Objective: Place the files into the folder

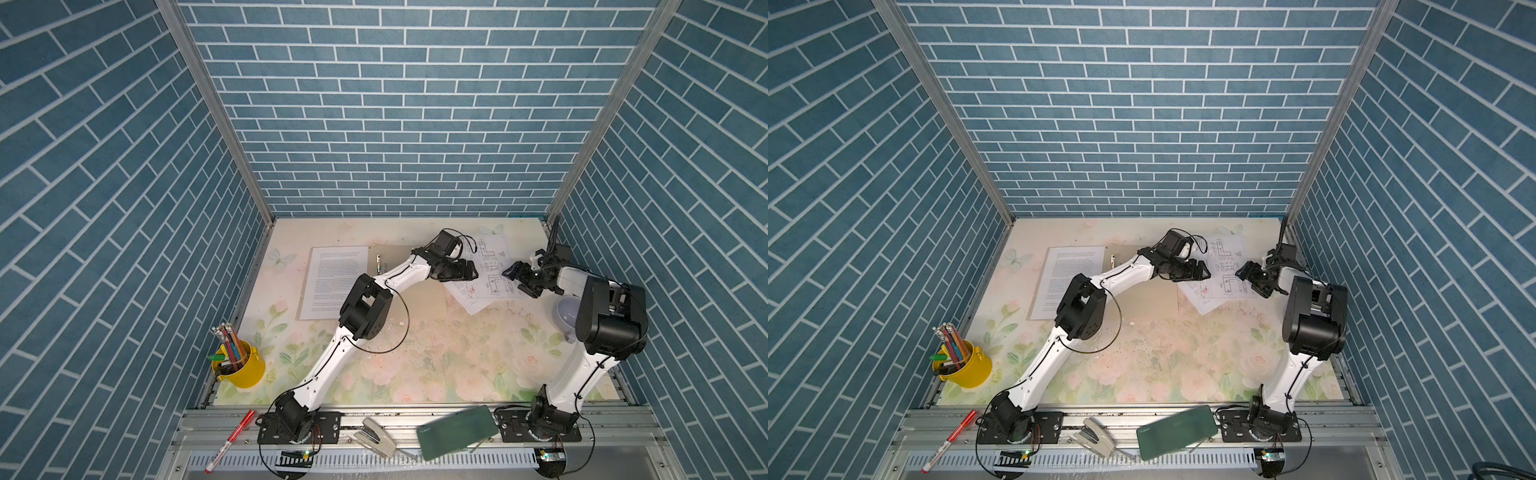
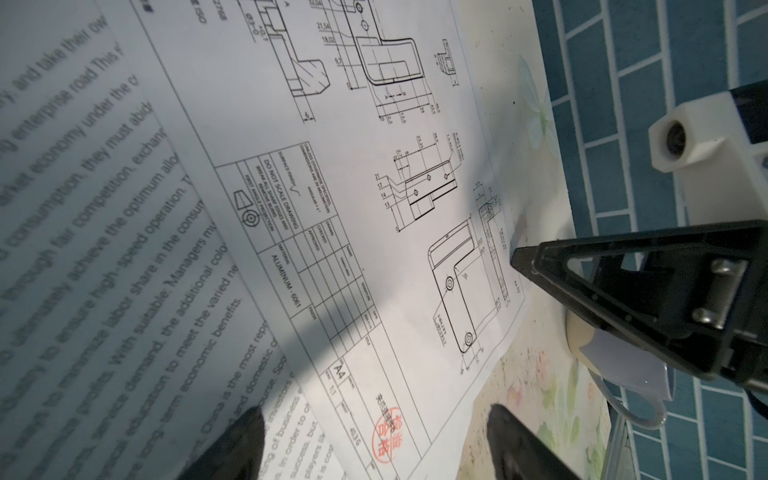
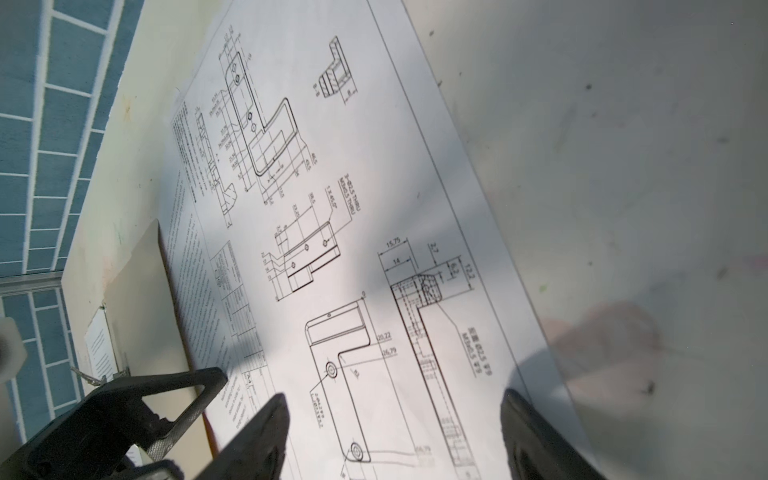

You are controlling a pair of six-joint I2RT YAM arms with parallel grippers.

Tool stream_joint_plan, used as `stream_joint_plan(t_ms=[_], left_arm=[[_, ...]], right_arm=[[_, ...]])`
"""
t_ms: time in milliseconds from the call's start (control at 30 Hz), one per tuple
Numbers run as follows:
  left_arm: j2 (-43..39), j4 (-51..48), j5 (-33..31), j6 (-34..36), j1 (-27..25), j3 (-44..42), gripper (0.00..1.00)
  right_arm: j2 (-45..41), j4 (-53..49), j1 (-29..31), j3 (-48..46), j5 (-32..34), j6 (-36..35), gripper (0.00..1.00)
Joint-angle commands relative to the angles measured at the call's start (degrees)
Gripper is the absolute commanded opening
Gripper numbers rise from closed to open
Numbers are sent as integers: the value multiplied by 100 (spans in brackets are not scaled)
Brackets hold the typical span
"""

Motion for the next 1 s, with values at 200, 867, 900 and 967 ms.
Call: stream_joint_plan(t_ms=[200,867,900,967], left_arm=[[-402,-94,-162,17,-48,-549,86],[-63,-232,90,-252,-92,-149,89],[-28,-277,80,-251,-100,-103,89],[-23,-302,61,-251,-116,-82,89]], right_arm=[[-442,-66,-43,102,712,-374,85],[29,-678,-44,79,411,-597,82],[47,-722,-33,86,395,-609,82],[60,-806,-31,103,459,-658,81]])
